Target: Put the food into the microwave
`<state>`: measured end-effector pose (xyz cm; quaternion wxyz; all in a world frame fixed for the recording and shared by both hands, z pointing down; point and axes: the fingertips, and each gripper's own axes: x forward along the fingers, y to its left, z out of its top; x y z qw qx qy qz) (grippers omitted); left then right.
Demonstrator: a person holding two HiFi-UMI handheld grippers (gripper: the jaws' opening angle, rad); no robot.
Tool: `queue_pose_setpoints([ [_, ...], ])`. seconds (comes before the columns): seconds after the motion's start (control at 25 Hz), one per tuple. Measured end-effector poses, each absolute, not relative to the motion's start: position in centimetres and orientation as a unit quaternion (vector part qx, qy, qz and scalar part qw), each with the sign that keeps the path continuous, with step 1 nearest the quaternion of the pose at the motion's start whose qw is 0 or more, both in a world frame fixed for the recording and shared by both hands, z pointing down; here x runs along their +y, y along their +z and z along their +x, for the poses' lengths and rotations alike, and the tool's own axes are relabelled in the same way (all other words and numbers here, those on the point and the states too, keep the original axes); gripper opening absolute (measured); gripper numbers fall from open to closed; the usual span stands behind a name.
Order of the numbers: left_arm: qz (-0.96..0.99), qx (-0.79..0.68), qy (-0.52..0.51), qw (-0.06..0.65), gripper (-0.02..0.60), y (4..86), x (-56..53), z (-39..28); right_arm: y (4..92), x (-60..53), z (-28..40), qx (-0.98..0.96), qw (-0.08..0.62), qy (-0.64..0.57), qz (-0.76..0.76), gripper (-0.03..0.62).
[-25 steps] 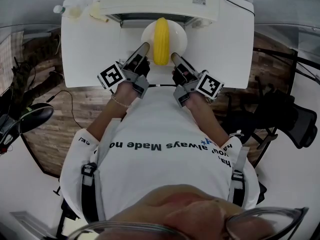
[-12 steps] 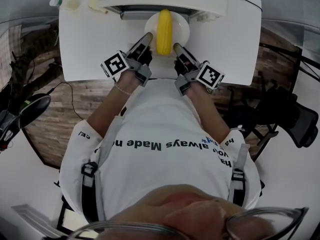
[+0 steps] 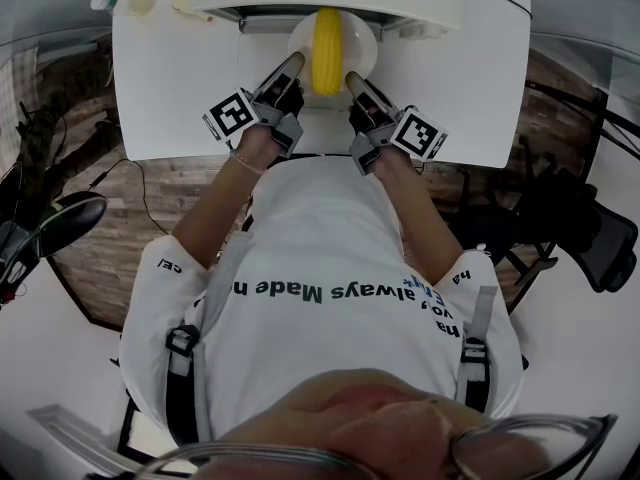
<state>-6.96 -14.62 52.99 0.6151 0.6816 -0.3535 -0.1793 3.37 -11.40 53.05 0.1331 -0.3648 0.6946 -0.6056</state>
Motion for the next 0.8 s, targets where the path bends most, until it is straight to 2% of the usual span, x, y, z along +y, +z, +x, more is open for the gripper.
queue_pose_setpoints([
  [0.8, 0.688, -0.351, -0.167, 0.612, 0.017, 57.4, -18.5, -6.9, 57.5, -15.1, 3.4, 0.688, 0.137, -0.608, -0.372, 0.031],
])
